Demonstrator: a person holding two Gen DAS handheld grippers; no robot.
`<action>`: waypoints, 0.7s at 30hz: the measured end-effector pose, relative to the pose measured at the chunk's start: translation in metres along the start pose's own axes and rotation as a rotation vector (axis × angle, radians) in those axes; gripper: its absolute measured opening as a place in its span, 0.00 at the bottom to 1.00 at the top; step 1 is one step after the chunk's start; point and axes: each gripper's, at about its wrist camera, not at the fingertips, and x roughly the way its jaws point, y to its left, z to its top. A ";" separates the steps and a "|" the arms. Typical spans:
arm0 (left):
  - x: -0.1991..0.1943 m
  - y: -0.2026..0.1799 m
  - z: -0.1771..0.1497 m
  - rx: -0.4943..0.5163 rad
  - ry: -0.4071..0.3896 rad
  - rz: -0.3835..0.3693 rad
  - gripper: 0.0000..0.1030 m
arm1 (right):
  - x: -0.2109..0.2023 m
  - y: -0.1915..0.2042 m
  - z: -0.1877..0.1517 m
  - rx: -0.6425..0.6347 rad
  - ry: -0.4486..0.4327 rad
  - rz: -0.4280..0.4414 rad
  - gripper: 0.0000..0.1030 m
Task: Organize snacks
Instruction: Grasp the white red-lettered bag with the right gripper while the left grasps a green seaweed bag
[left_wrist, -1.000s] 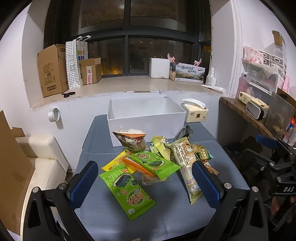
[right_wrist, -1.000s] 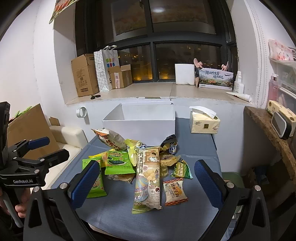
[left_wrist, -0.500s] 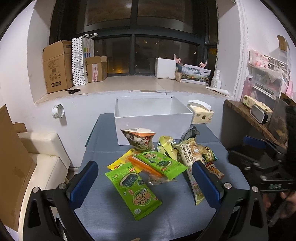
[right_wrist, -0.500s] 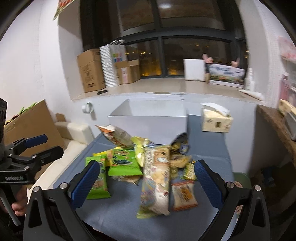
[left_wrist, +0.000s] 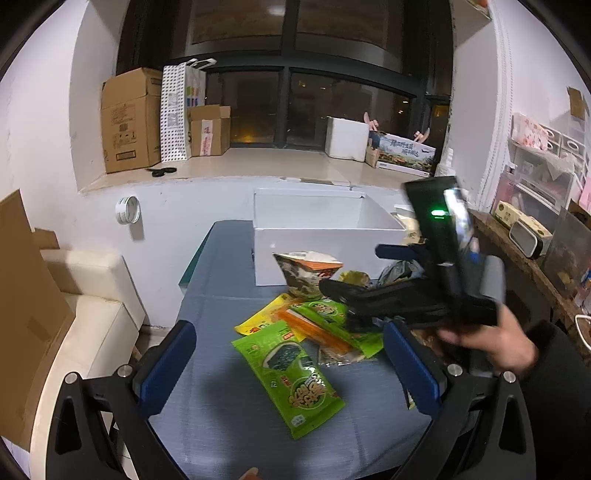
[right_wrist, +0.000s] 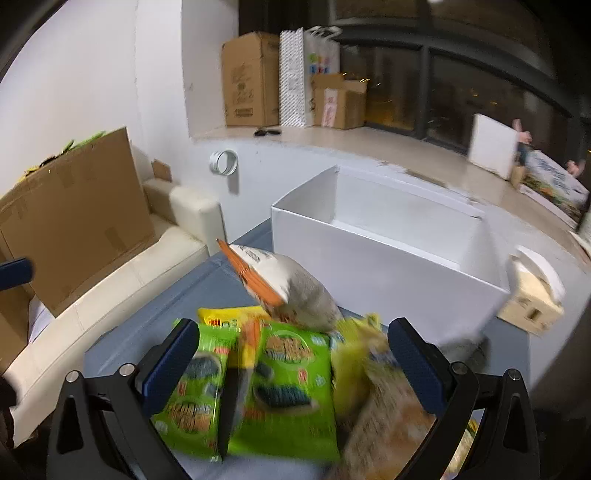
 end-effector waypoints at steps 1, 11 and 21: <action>0.001 0.003 0.000 -0.008 0.002 0.007 1.00 | 0.006 -0.001 0.001 -0.010 0.007 -0.012 1.00; 0.011 0.024 -0.008 -0.051 0.029 0.041 1.00 | 0.060 0.020 0.005 -0.149 0.091 -0.067 0.99; 0.032 0.023 -0.019 -0.052 0.100 0.021 1.00 | 0.041 0.008 0.009 -0.091 0.052 0.023 0.46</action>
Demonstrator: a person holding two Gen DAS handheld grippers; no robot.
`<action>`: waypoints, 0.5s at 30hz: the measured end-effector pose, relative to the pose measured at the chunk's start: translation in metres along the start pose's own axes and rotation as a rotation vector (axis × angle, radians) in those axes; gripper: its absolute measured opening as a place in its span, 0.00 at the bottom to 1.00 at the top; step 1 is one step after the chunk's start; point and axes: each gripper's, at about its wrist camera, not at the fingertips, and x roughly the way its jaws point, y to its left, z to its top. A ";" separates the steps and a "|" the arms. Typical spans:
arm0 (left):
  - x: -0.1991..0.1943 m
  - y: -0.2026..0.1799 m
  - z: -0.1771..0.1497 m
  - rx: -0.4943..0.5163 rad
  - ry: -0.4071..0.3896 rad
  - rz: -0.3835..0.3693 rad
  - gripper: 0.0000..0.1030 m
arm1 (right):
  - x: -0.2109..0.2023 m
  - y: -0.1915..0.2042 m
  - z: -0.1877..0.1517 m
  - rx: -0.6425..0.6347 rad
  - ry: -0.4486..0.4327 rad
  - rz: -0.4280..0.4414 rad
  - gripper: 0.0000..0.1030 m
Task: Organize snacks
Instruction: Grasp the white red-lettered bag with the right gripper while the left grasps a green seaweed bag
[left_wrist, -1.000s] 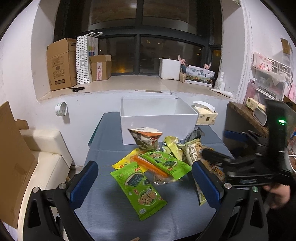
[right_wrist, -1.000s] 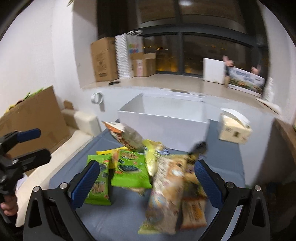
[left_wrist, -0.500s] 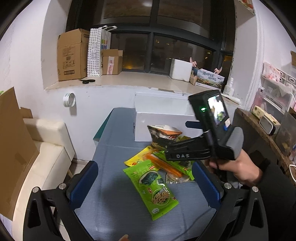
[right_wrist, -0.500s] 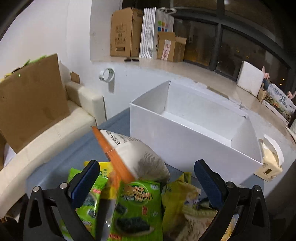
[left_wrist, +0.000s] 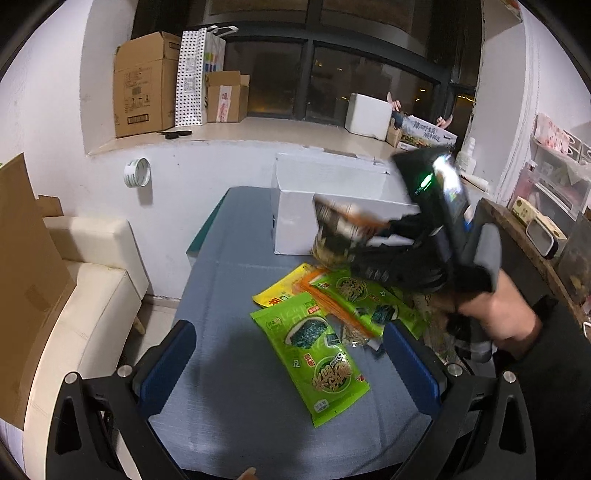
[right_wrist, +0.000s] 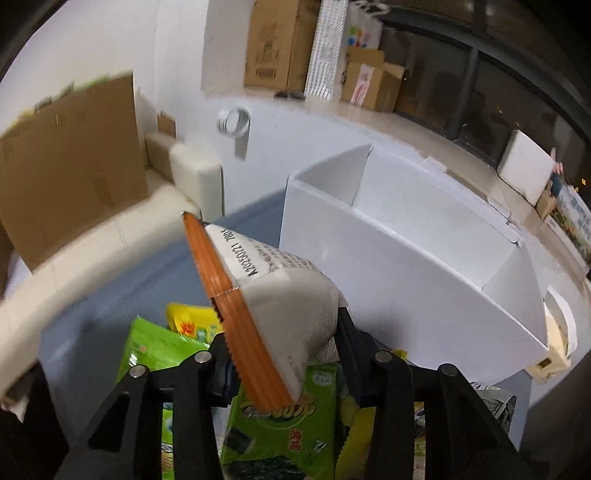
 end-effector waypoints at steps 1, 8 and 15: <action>0.002 -0.001 0.000 0.004 0.003 -0.001 1.00 | -0.006 -0.004 0.001 0.026 -0.013 0.015 0.45; 0.028 -0.009 -0.007 0.015 0.064 -0.018 1.00 | -0.072 -0.023 0.008 0.140 -0.174 0.056 0.44; 0.084 -0.013 -0.018 -0.018 0.202 0.039 1.00 | -0.155 -0.028 -0.017 0.179 -0.307 -0.031 0.43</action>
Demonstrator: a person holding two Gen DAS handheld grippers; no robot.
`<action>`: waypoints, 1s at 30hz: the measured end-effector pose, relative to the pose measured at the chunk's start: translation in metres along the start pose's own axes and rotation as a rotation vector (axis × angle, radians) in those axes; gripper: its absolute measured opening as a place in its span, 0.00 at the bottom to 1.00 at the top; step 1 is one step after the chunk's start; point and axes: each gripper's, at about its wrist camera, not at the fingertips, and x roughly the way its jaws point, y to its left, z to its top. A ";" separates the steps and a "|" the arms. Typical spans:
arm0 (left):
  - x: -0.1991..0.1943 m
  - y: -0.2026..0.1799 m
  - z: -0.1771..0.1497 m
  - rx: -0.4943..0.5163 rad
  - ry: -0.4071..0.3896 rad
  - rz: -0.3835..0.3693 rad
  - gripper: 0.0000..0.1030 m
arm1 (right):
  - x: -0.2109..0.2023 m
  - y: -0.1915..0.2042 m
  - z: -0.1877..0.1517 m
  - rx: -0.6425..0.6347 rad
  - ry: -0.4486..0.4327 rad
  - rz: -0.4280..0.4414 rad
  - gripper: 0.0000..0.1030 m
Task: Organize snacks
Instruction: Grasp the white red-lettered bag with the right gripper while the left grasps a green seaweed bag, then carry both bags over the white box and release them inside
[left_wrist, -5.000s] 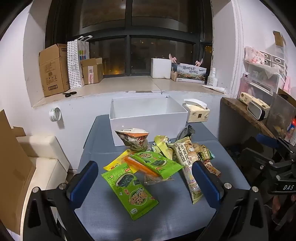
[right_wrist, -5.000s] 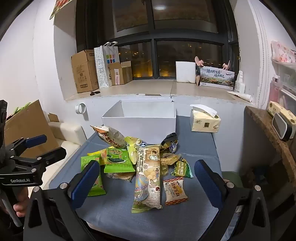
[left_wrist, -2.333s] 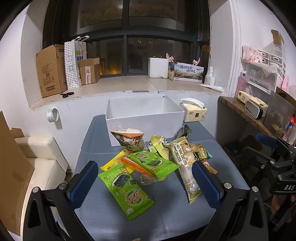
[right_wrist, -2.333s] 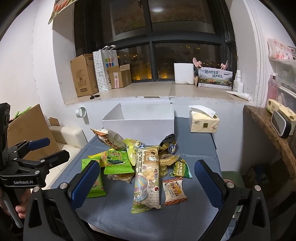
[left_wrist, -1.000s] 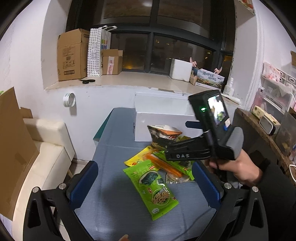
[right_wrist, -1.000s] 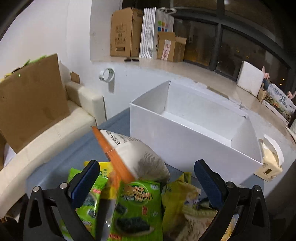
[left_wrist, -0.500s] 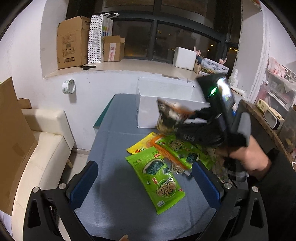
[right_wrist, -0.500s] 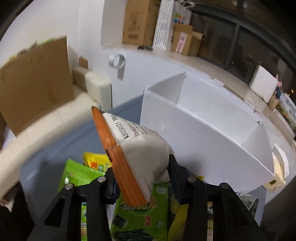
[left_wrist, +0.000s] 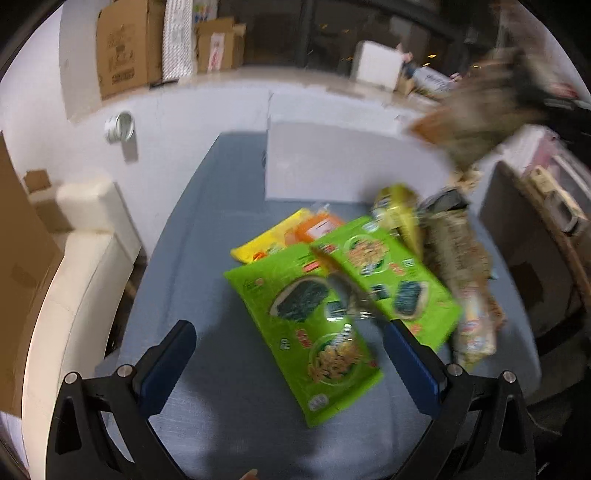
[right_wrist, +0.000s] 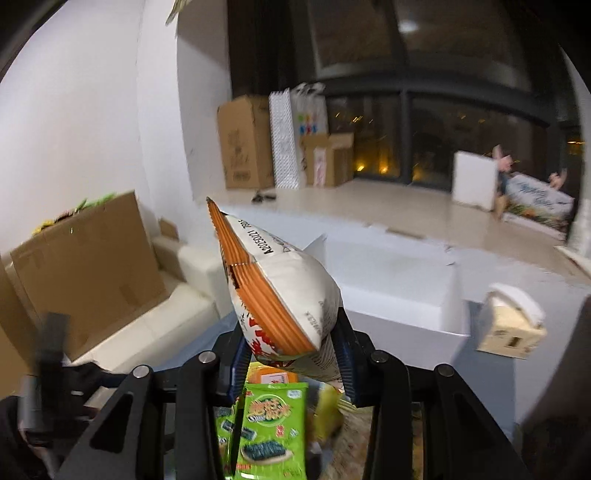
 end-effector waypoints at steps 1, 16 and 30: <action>0.007 0.000 0.001 -0.008 0.018 0.012 1.00 | -0.008 -0.001 -0.002 0.002 -0.006 -0.013 0.43; 0.090 -0.016 0.016 -0.010 0.123 0.201 0.95 | -0.065 -0.010 -0.057 0.073 0.015 -0.108 0.42; 0.005 -0.015 0.023 0.097 -0.060 0.036 0.75 | -0.054 -0.025 -0.072 0.148 0.044 -0.091 0.38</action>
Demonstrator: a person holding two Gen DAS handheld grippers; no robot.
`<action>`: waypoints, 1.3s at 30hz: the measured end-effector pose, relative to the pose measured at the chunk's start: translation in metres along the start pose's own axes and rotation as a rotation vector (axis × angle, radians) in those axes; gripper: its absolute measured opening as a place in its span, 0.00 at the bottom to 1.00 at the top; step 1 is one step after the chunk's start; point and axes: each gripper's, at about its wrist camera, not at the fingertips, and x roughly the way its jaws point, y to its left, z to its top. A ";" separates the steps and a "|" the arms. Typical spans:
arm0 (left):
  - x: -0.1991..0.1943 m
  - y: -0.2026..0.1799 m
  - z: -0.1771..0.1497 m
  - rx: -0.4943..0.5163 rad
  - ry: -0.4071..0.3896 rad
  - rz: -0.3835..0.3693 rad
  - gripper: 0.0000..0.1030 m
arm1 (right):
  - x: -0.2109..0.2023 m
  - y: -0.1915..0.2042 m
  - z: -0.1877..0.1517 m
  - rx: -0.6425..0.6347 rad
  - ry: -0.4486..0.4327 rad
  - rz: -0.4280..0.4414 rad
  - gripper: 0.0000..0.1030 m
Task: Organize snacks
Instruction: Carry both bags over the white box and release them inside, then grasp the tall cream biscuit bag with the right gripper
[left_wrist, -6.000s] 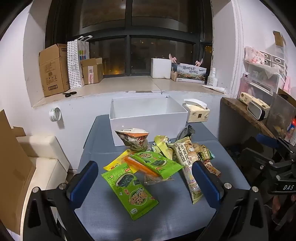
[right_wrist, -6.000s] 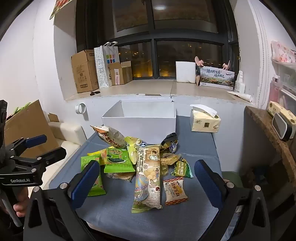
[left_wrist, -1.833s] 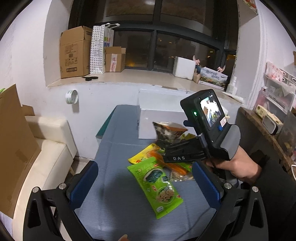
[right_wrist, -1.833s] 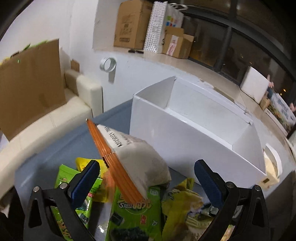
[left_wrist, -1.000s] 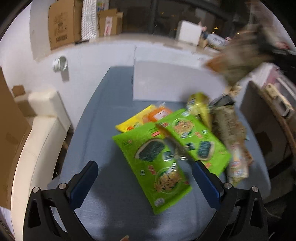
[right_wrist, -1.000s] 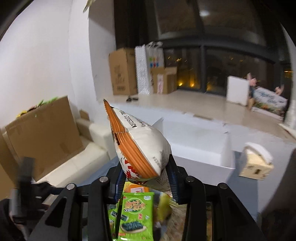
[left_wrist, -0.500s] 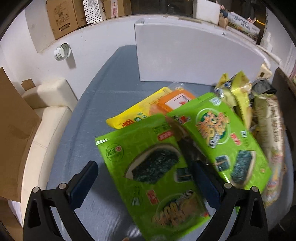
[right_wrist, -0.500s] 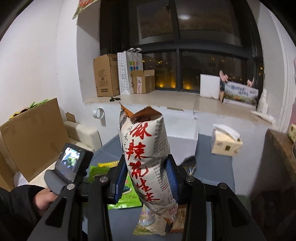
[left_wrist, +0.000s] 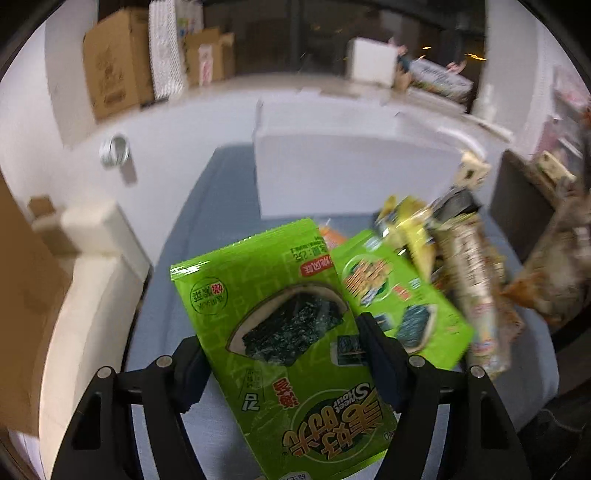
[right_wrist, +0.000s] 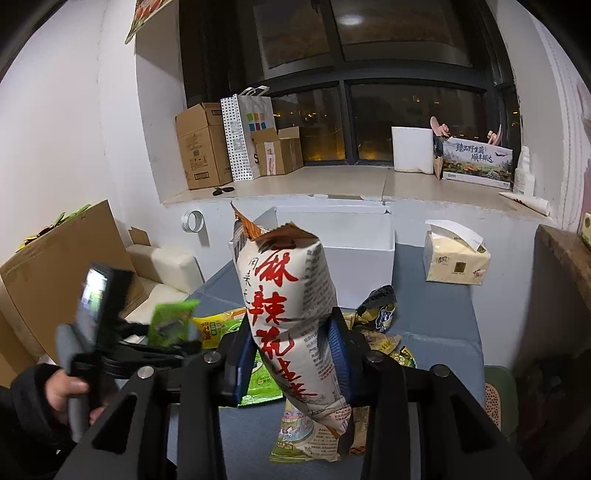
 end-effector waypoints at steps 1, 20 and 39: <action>-0.006 -0.001 0.005 0.009 -0.012 -0.012 0.75 | 0.002 -0.001 0.000 0.005 0.003 0.002 0.38; 0.020 -0.016 0.222 0.154 -0.234 -0.032 0.76 | 0.096 -0.079 0.140 0.214 -0.021 0.083 0.38; 0.151 -0.021 0.245 0.167 -0.032 0.058 1.00 | 0.208 -0.141 0.156 0.389 0.184 -0.111 0.99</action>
